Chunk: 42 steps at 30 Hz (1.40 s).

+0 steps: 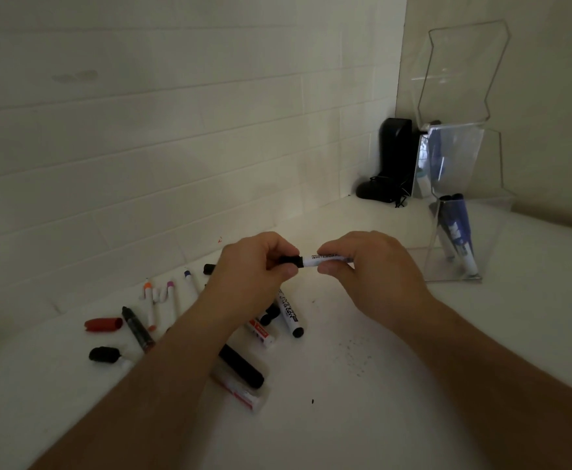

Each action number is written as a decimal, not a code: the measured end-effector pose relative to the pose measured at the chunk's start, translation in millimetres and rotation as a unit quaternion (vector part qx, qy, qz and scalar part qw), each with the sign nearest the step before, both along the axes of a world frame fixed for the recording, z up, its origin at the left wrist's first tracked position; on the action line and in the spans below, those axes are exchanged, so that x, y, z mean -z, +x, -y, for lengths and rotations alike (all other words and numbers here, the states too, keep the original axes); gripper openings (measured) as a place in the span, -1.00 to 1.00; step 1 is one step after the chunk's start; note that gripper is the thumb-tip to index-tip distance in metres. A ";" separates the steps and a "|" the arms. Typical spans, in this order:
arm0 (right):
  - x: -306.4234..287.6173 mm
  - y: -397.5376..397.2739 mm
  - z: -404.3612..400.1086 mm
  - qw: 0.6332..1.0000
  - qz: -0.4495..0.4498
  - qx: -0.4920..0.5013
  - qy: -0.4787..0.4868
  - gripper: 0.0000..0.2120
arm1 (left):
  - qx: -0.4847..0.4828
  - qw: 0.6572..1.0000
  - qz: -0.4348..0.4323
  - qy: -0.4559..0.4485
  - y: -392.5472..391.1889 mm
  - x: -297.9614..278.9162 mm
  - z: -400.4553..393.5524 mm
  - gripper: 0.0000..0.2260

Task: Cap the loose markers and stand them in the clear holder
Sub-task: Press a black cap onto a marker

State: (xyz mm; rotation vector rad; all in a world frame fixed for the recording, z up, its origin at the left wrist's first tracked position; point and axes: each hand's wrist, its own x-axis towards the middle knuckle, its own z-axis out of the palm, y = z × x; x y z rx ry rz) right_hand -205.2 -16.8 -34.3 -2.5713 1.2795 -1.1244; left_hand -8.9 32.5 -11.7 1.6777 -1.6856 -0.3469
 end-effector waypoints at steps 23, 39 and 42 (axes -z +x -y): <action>0.7 1.1 -0.6 0.986 0.057 0.001 0.156 -0.82 | 0.007 0.995 0.099 -0.025 0.6 1.0 4.5 -0.85; -29.3 1.3 -19.4 0.997 -0.062 0.040 -0.015 -0.80 | 0.013 0.972 0.158 -0.176 -6.9 -1.1 4.3 -0.65; -64.5 -19.7 -30.3 0.999 0.016 0.029 -0.002 -0.85 | 0.046 0.970 0.152 -0.183 -13.9 -7.0 0.3 -0.56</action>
